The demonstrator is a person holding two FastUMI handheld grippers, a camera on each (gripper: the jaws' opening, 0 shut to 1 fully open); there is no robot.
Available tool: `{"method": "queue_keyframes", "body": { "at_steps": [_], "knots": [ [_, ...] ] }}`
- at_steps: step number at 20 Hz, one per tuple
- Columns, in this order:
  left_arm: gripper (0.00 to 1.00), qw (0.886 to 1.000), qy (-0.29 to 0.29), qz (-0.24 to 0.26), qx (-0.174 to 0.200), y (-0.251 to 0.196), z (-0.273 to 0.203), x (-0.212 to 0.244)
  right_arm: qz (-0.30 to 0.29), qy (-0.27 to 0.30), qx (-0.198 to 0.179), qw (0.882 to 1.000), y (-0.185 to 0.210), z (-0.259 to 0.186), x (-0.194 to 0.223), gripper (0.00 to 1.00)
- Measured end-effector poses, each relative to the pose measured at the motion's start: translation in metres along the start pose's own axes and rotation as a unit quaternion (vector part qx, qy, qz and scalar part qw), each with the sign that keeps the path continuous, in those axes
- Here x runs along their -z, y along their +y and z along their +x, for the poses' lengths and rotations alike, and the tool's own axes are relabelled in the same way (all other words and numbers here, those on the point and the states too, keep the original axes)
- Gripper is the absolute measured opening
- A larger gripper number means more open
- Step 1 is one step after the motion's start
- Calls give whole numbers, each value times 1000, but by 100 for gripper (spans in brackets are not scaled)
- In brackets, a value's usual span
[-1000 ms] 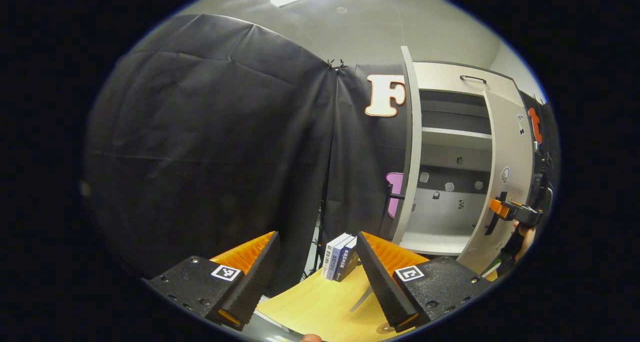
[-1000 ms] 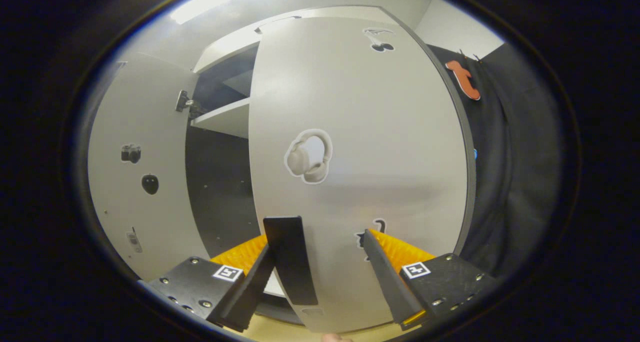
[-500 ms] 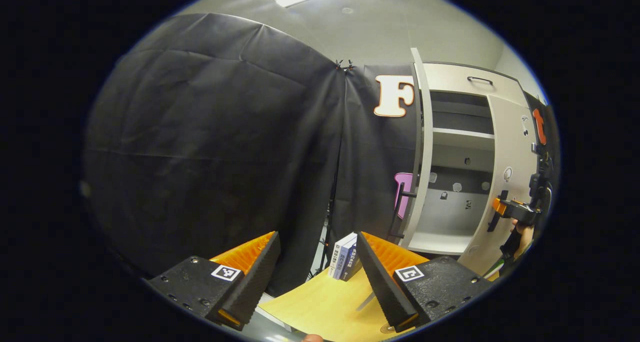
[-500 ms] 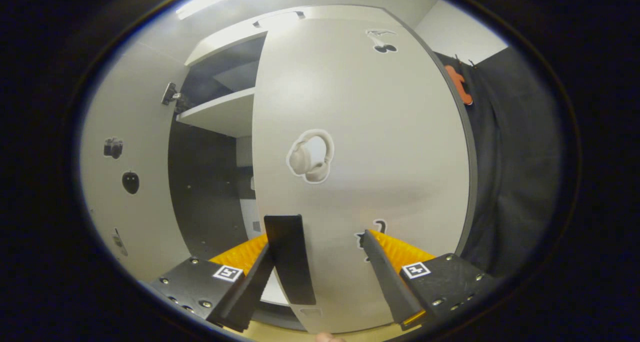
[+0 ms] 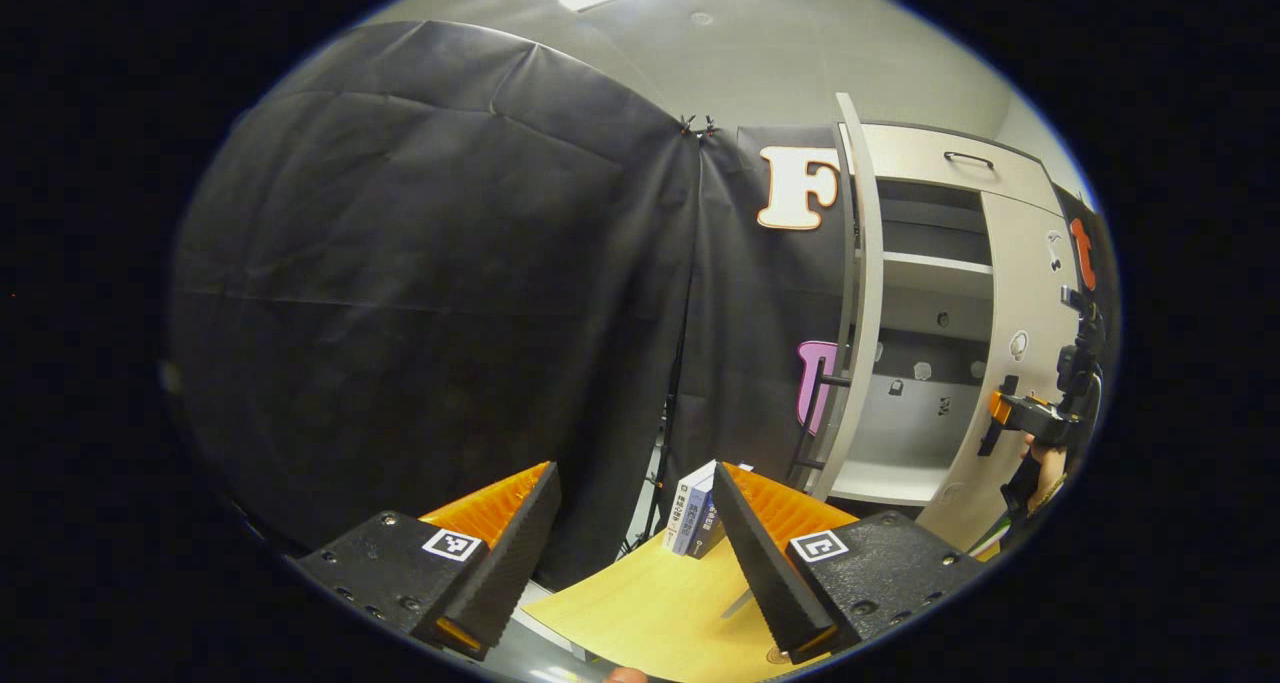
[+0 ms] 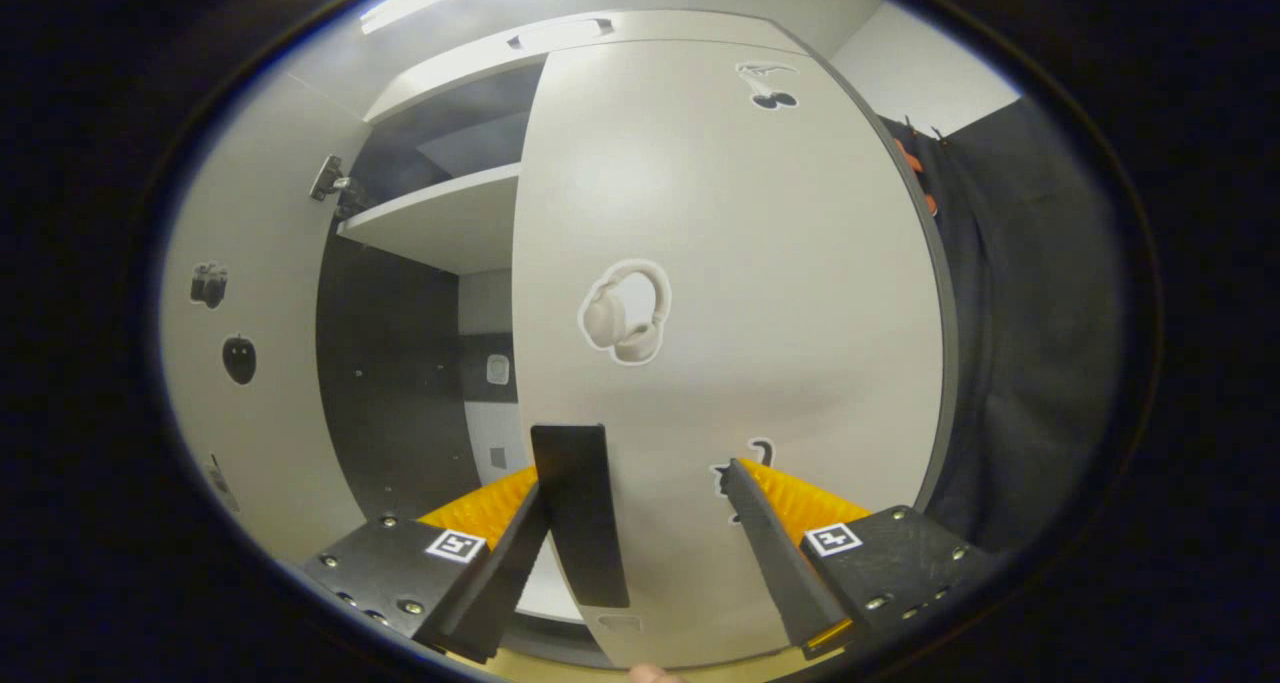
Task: Grasp the bottle in the cabinet with the left hand and place it on the coaster, then close the right door with the right hand and the left door with the left hand.
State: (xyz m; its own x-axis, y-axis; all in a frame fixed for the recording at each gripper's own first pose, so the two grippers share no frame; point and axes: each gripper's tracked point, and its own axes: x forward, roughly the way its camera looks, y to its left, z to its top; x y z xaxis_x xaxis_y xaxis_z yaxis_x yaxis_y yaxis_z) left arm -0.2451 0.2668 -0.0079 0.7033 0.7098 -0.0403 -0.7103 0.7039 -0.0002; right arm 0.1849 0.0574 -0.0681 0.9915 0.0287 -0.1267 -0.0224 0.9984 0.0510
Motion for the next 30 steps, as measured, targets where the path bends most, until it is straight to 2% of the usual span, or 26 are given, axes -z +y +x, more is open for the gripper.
{"method": "queue_keyframes", "body": {
  "at_steps": [6, 8, 9, 11, 14, 15, 17, 19, 20, 21, 23, 24, 27, 28, 29, 30],
  "knots": [
    [93, 1000, -1, -4, -2, 3, 4, 3, 2, 2, -5, 1000, 1, -3, 1, 100],
    [93, 1000, 1, -7, 11, -7, 9, 4, 10, 8, -27, 1000, 3, -5, 3, 100],
    [96, 1000, 2, -7, 23, -13, 14, 4, 19, 16, -38, 999, 4, -9, 4, 100],
    [96, 999, 4, -1, 53, -30, 25, 6, 24, 22, -54, 998, 2, -22, 1, 100],
    [97, 994, 0, 14, 111, -60, 46, 1, -9, -9, -55, 998, -9, -51, -18, 100],
    [93, 991, -2, 16, 131, -71, 54, -2, -19, -19, -56, 998, -13, -61, -25, 100],
    [96, 987, 1, 9, 163, -90, 70, -2, -38, -32, -54, 997, -25, -82, -33, 100],
    [94, 982, 0, 0, 188, -106, 83, -4, -51, -37, -43, 997, -42, -100, -36, 100],
    [96, 981, 2, 2, 194, -112, 88, -3, -56, -40, -35, 997, -51, -107, -37, 100],
    [93, 980, 5, 9, 199, -115, 94, 2, -61, -42, -26, 997, -60, -112, -38, 100],
    [94, 978, 8, 21, 207, -121, 104, 5, -73, -35, 0, 997, -82, -121, -36, 97],
    [96, 976, 9, 23, 215, -126, 105, 6, -74, -30, 13, 997, -92, -124, -33, 100],
    [94, 972, 13, 32, 234, -133, 108, 8, -58, -14, 46, 997, -117, -131, -22, 100],
    [89, 970, 12, 31, 240, -135, 107, 6, -50, -9, 54, 997, -120, -131, -17, 100],
    [94, 969, 17, 29, 247, -138, 106, 8, -43, -4, 61, 997, -124, -133, -12, 100],
    [88, 967, 19, 22, 254, -141, 105, 8, -38, 0, 66, 997, -128, -136, -9, 100]
  ]
}}
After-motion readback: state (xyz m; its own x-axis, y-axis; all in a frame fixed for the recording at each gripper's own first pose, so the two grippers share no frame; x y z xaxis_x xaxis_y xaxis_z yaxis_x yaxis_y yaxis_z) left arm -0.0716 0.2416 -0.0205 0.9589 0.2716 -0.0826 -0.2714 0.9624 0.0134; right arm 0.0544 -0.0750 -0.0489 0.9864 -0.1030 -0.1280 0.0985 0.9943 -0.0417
